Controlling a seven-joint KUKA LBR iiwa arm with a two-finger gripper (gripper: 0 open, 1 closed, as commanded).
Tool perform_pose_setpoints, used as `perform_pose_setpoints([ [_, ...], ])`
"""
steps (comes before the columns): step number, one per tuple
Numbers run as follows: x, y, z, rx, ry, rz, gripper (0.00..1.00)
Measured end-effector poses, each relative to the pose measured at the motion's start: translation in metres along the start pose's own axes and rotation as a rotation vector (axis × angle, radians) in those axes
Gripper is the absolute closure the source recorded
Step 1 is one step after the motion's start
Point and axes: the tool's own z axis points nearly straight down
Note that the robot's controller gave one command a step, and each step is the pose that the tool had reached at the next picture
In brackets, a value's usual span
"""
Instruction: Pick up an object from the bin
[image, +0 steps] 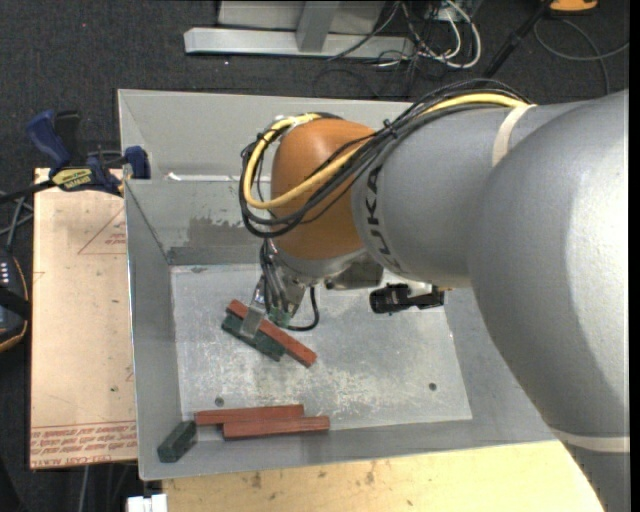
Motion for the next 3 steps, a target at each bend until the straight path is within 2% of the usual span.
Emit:
perform_pose_setpoints([
  [1, -0.011, 0.019, -0.011, 0.000, -0.001, -0.011, 1.00],
  [2, -0.002, 0.003, -0.032, -0.001, 0.000, -0.029, 1.00],
  [3, -0.015, 0.010, 0.021, 0.000, 0.001, 0.012, 0.00],
])
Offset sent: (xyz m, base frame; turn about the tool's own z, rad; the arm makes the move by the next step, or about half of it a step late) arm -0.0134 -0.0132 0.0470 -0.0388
